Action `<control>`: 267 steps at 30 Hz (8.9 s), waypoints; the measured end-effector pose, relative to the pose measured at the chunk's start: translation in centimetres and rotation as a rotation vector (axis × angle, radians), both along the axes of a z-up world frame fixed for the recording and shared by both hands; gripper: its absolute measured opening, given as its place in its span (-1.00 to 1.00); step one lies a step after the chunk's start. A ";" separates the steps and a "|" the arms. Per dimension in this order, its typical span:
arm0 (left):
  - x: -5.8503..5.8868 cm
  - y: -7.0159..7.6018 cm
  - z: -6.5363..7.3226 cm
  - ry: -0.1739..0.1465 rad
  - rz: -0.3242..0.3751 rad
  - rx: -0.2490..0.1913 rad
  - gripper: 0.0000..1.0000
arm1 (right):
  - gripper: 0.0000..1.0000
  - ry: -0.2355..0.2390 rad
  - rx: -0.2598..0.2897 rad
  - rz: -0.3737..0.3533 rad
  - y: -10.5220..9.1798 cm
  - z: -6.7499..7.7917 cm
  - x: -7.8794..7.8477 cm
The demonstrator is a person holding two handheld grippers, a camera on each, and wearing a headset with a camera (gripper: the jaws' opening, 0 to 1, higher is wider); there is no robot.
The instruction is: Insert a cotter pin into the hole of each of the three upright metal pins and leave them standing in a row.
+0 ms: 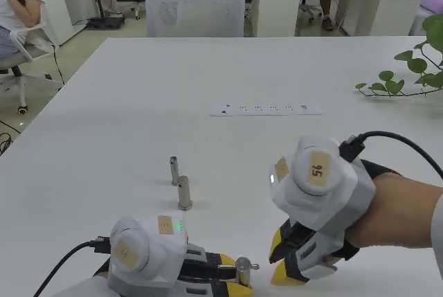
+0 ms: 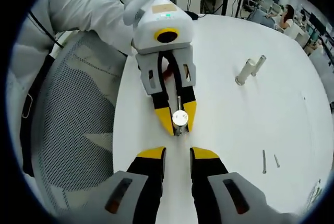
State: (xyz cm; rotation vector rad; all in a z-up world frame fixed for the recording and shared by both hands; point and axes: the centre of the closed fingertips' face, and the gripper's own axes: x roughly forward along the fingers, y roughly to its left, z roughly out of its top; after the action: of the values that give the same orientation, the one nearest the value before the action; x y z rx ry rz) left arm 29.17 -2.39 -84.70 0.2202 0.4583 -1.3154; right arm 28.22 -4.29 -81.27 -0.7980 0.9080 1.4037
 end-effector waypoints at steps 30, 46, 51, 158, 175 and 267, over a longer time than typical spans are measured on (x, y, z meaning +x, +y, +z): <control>0.1 0.4 0.0 0.000 0.025 0.000 -0.80 | 0.46 -0.072 0.578 -0.337 0.1 4.4 0.9; 1.3 3.2 0.1 -0.007 0.087 0.022 -0.81 | 0.49 -0.089 0.580 -0.389 -2.3 4.2 1.2; 2.3 5.0 0.4 -0.016 0.129 0.027 -0.81 | 0.51 -0.094 0.584 -0.404 -2.6 4.2 1.4; -1.2 13.8 7.6 -0.033 0.359 -0.139 0.56 | 0.48 -0.094 0.544 -0.388 -2.9 3.2 1.7; -2.0 13.3 7.3 -0.020 0.348 -0.146 0.55 | 0.46 -0.093 0.529 -0.351 -0.6 2.6 4.0; -2.9 14.5 7.8 -0.035 0.411 -0.156 0.50 | -0.76 -0.160 0.538 -0.291 10.5 1.4 12.0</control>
State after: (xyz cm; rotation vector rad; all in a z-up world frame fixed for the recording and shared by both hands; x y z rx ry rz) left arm 26.23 12.10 -76.94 0.0157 0.3462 -0.9369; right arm 40.19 6.20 -79.91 -0.3458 0.4630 1.2240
